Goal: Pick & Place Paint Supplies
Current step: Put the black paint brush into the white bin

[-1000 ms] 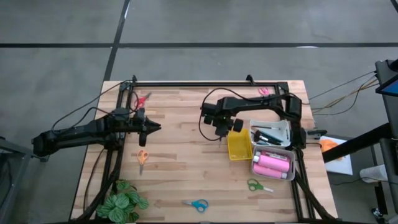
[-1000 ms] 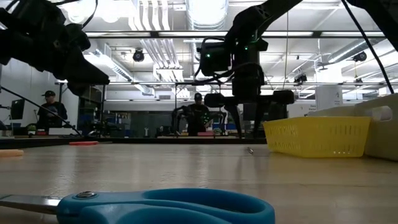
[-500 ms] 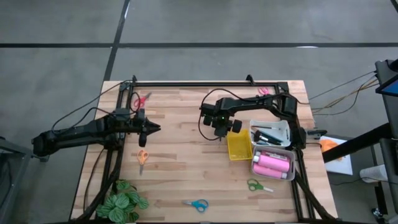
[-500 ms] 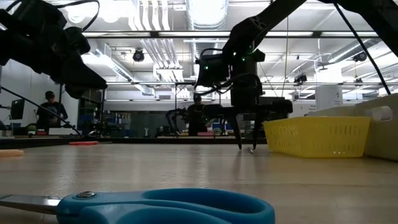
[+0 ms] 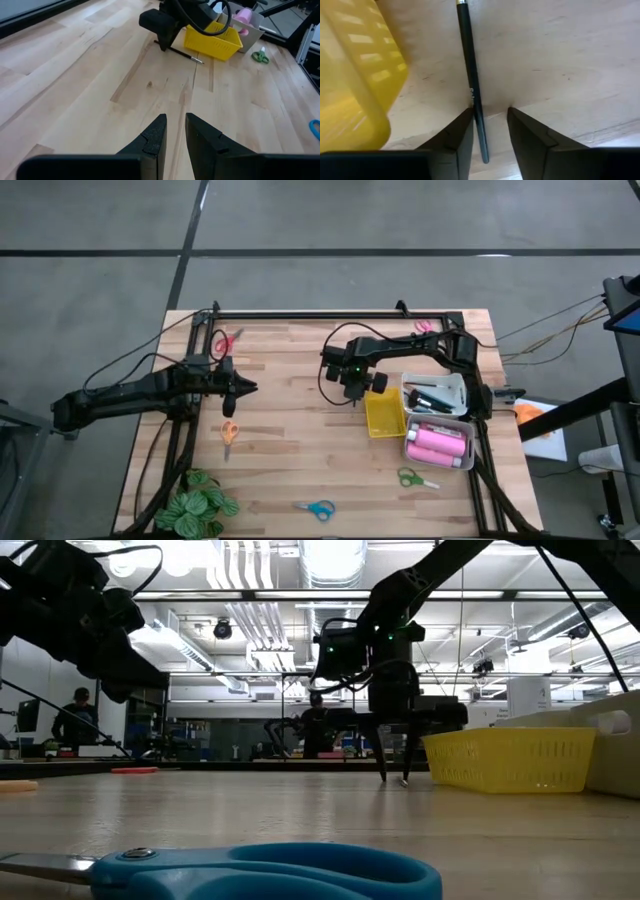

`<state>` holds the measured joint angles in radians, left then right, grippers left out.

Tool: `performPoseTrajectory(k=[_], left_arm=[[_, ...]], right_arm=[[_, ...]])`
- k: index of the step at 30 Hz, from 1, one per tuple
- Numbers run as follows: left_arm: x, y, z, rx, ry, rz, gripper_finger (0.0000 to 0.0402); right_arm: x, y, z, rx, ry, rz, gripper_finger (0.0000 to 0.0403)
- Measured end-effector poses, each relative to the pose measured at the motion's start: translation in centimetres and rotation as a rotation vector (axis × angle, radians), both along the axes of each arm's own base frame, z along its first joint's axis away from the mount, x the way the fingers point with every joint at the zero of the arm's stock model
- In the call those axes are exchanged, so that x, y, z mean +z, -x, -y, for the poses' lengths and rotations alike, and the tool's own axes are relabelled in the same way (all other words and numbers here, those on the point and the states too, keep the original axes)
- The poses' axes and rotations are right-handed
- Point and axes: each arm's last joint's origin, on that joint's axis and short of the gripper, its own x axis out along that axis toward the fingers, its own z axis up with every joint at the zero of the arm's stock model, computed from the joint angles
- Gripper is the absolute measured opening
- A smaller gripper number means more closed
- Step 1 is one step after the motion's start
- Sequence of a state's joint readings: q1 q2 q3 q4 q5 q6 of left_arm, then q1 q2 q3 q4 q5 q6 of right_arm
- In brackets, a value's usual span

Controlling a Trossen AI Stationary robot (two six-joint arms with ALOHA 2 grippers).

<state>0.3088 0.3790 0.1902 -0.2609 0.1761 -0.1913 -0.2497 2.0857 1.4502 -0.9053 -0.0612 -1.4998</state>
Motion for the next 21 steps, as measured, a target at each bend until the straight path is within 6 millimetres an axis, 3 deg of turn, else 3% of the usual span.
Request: performPoseTrajectory(k=[9,21], left_arm=[[-0.02,0.01,0.00,0.000,0.001,-0.002,0.0072],[-0.14,0.07,0.02,0.000,0.005,-0.016,0.0072]], right_arm=[[-0.01,-0.17,0.04,-0.073,0.001,0.014,0.0020],[-0.09,-0.15,0.04,-0.108,-0.001,0.010,0.0017]])
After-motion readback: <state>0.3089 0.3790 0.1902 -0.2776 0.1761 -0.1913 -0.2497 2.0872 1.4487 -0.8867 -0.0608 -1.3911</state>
